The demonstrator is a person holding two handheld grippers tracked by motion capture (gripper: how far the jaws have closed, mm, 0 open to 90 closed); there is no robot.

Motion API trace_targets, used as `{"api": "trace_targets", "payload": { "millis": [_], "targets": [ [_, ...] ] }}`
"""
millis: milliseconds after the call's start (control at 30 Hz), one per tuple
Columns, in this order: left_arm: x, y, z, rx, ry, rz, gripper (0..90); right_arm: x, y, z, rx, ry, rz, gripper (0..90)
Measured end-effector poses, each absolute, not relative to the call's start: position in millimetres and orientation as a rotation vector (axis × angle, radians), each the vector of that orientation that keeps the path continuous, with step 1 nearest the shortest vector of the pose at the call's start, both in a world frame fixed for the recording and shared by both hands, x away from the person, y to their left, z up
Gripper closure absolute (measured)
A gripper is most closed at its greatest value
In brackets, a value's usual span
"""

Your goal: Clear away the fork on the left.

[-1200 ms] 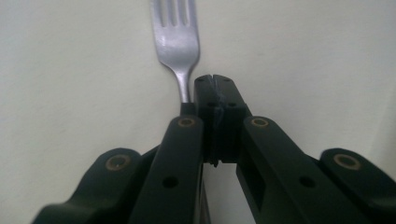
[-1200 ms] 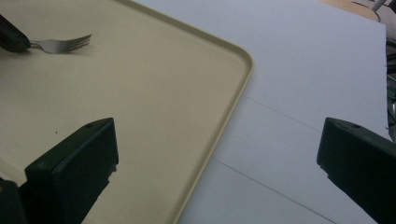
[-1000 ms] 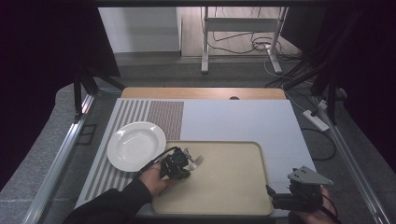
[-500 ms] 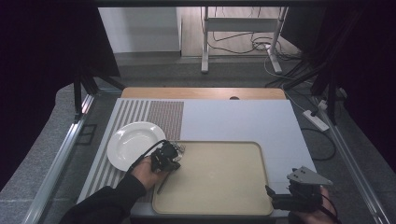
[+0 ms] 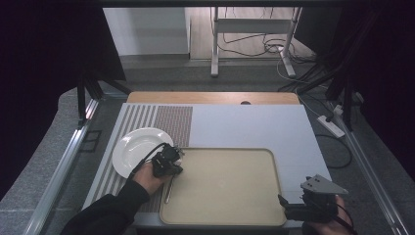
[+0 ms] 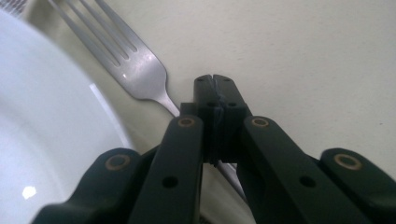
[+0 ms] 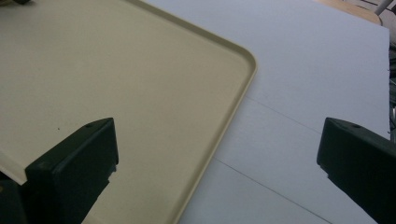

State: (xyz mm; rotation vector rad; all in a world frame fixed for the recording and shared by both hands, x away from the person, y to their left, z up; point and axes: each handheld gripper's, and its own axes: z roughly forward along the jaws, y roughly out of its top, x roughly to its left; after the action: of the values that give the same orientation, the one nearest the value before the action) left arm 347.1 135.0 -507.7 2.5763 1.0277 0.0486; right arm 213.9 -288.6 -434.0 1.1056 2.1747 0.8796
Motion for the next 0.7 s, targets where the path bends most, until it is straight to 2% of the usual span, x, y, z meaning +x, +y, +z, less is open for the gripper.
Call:
{"api": "trace_targets", "payload": {
  "millis": [167,333,700],
  "targets": [
    [348,139,-508,2.565,1.027,0.040,88.5,214,-288,-434,1.105,2.177,0.879,0.0],
    [345,137,-501,2.523,0.984,0.050,83.5,214,-288,-434,1.104,2.176,0.879,0.0],
    [334,143,-482,2.399,0.891,0.129,57.6,214,-288,-434,1.102,2.176,0.880,0.0]
  ]
}}
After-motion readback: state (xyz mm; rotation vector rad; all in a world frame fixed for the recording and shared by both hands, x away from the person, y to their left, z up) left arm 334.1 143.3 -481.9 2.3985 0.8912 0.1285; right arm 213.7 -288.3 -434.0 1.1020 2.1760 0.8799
